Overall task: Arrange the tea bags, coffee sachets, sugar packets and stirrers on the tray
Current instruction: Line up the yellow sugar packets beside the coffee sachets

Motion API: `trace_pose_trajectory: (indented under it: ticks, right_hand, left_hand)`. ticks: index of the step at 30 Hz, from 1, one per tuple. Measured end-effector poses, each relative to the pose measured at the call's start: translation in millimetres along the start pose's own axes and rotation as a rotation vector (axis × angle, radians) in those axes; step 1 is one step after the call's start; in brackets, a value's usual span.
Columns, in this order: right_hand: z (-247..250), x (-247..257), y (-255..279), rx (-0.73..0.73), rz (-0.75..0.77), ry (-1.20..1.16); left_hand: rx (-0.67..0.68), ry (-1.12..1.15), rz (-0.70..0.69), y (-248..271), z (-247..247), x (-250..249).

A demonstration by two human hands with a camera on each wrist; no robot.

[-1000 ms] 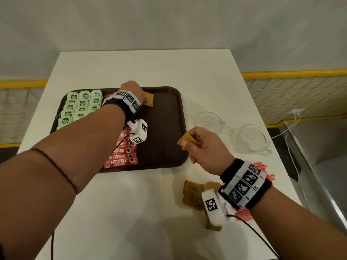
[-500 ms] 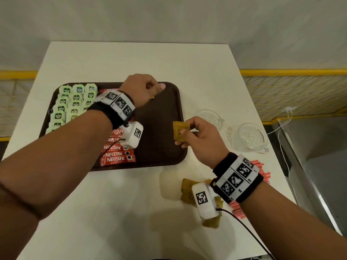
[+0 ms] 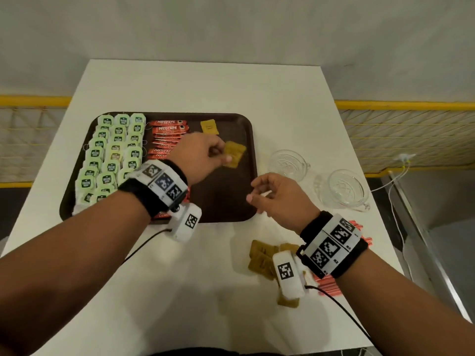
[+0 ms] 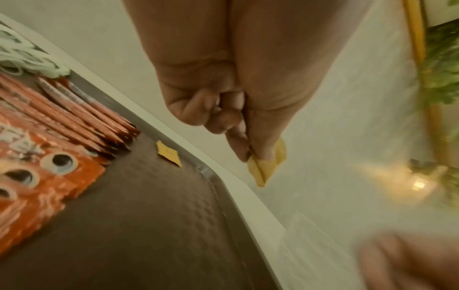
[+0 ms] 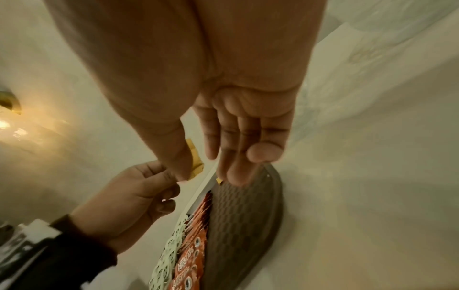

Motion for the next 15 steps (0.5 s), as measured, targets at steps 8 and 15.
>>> trace_pose_trajectory:
  ticks: [8, 15]
  right_hand:
    - [-7.1, -23.6, 35.3, 0.360, -0.171, 0.724]
    - [-24.3, -32.5, 38.5, 0.414, -0.180, 0.821]
  left_hand:
    - [-0.143, -0.074, 0.311, -54.8, 12.4, 49.2]
    - [0.059, -0.304, 0.442, -92.9, 1.1, 50.2]
Point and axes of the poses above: each hand's wrist, its own y-axis away from the middle knuckle, its own z-axis out of the back of the hand, x = y × z, the point moved 1 cm from there along -y, towards the middle knuckle, and after that the axes turned 7 degrees about x, right-handed, at the moved point
